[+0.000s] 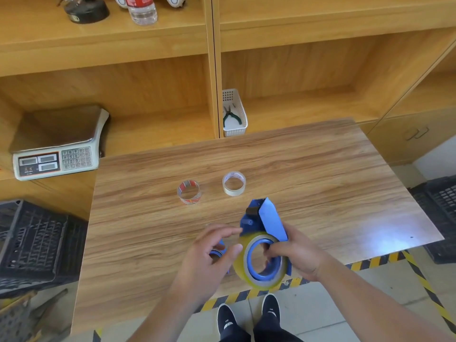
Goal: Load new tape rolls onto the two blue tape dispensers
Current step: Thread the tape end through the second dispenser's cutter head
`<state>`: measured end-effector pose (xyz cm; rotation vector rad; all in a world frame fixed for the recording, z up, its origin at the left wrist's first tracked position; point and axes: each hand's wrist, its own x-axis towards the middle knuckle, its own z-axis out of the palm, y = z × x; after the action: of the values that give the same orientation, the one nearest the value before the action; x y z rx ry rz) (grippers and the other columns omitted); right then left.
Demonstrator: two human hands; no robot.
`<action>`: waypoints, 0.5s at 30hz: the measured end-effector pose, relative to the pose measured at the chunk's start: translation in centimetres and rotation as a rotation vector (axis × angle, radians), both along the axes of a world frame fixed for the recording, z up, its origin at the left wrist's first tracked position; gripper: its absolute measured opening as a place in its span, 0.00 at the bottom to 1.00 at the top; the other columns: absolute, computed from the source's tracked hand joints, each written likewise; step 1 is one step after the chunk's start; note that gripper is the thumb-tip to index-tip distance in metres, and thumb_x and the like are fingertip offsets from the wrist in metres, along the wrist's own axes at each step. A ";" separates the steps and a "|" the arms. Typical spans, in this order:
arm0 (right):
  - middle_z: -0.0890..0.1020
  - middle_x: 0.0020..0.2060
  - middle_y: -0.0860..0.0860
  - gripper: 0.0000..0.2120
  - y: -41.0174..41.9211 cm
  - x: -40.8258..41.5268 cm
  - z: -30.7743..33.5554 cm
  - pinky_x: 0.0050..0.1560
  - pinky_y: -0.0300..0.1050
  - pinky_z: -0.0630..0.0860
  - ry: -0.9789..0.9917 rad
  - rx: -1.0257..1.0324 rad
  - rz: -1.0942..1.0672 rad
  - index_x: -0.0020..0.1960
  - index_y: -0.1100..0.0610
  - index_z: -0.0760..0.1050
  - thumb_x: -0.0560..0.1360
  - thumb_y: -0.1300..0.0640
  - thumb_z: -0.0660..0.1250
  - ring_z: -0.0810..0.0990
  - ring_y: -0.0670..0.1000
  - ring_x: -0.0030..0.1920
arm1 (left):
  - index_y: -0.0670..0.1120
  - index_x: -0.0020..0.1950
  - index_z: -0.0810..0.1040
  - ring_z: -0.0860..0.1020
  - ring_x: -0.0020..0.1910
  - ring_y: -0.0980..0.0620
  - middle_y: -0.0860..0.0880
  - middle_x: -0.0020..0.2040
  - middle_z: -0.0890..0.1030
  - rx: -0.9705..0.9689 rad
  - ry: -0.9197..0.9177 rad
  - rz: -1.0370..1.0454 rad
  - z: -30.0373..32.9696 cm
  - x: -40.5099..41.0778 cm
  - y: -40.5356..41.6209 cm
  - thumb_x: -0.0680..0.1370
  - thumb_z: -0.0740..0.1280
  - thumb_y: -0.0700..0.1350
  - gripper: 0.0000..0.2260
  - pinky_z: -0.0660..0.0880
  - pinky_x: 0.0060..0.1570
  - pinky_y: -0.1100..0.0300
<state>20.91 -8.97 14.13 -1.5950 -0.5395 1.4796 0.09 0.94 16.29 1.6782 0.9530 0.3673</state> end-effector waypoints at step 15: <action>0.76 0.33 0.59 0.10 -0.5 0.3 0.7 0.39 0.47 0.77 0.098 -0.044 0.248 0.42 0.64 0.77 0.61 0.69 0.66 0.75 0.57 0.35 | 0.52 0.42 0.88 0.83 0.43 0.54 0.54 0.44 0.87 -0.078 -0.031 -0.083 0.0 0.0 -0.2 0.76 0.76 0.41 0.07 0.77 0.46 0.61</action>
<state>21.25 -9.51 14.82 -1.5222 -0.6710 1.7547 0.11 0.73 16.29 1.6311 0.8616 0.2969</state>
